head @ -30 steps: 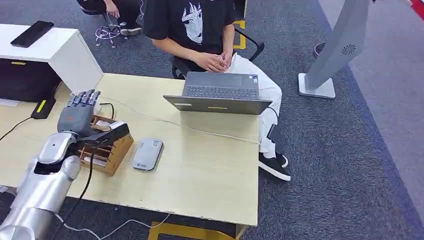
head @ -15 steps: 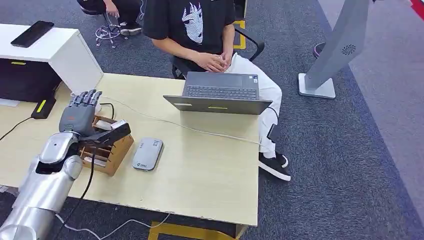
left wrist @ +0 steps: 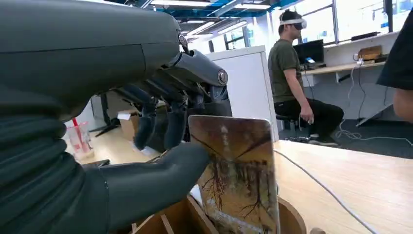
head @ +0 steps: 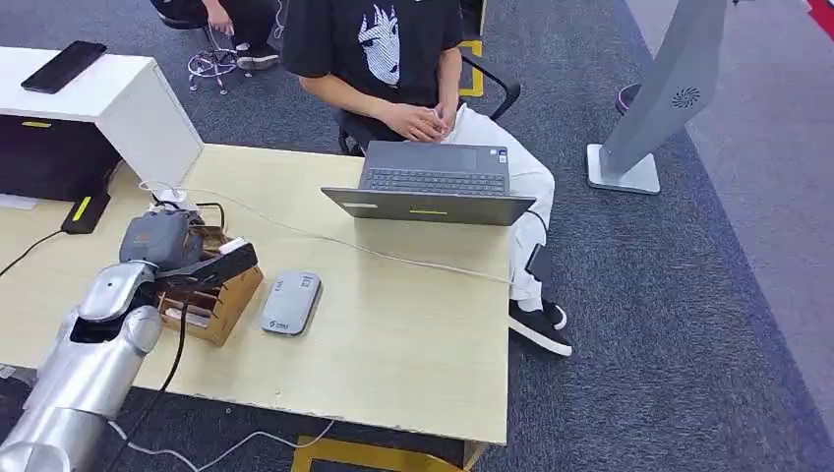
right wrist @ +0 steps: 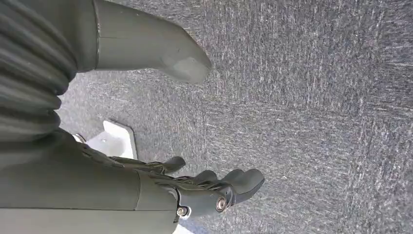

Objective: Pass the card to the sensor for recognition and then transmit it.

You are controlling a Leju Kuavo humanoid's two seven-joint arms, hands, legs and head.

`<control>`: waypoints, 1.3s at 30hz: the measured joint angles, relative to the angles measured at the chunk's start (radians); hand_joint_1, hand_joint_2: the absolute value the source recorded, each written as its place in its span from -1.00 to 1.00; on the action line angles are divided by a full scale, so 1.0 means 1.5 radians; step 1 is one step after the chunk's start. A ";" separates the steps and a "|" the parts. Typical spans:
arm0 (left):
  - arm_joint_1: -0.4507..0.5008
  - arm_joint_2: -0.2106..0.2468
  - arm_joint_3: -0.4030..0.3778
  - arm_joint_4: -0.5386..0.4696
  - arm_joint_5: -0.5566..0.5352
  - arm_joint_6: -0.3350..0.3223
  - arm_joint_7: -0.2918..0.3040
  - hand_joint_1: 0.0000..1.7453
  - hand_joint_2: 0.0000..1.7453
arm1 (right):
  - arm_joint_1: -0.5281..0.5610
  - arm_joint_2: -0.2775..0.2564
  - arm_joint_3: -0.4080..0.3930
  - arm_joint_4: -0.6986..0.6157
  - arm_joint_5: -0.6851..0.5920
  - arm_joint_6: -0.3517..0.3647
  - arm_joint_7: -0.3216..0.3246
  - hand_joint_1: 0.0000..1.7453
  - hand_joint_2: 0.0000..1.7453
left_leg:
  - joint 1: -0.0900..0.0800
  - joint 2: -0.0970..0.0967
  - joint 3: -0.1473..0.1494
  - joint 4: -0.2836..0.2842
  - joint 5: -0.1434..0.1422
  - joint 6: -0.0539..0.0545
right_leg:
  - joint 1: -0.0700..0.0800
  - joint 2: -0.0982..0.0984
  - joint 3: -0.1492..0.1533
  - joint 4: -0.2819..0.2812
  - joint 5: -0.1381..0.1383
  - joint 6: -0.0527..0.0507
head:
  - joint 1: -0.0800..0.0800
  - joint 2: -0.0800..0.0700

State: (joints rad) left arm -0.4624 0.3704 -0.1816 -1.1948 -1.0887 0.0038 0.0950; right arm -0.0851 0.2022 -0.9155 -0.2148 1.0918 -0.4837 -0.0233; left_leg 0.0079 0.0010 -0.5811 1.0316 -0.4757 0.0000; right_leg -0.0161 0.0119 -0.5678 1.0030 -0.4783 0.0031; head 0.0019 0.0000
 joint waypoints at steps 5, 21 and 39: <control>-0.003 0.005 -0.001 0.000 0.014 -0.007 -0.008 1.00 1.00 | 0.000 0.000 0.000 0.000 0.000 0.001 0.001 -1.00 1.00 | 0.000 0.000 0.000 0.000 0.000 0.000 | 0.000 0.000 0.000 0.000 0.000 0.000 | 0.000 0.000; 0.000 0.008 0.000 -0.051 0.029 0.117 -0.024 1.00 1.00 | 0.001 0.000 -0.002 0.000 0.008 -0.001 -0.003 -1.00 1.00 | 0.000 0.000 0.000 0.000 0.000 0.000 | 0.000 0.000 0.000 0.000 0.000 0.000 | 0.000 0.000; 0.097 -0.025 0.067 -0.340 -0.160 0.386 -0.046 1.00 1.00 | 0.003 0.008 -0.007 0.001 0.012 -0.013 0.011 -1.00 1.00 | 0.000 0.000 -0.001 0.000 0.000 0.000 | 0.000 0.000 0.000 0.000 0.000 0.000 | 0.000 0.000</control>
State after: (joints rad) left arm -0.3165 0.3327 -0.0813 -1.7044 -1.3289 0.5829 0.0263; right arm -0.0799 0.2144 -0.9255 -0.2129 1.1097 -0.5035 -0.0072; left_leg 0.0080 0.0006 -0.5820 1.0315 -0.4752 -0.0007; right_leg -0.0161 0.0114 -0.5679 1.0030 -0.4782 0.0029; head 0.0019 0.0000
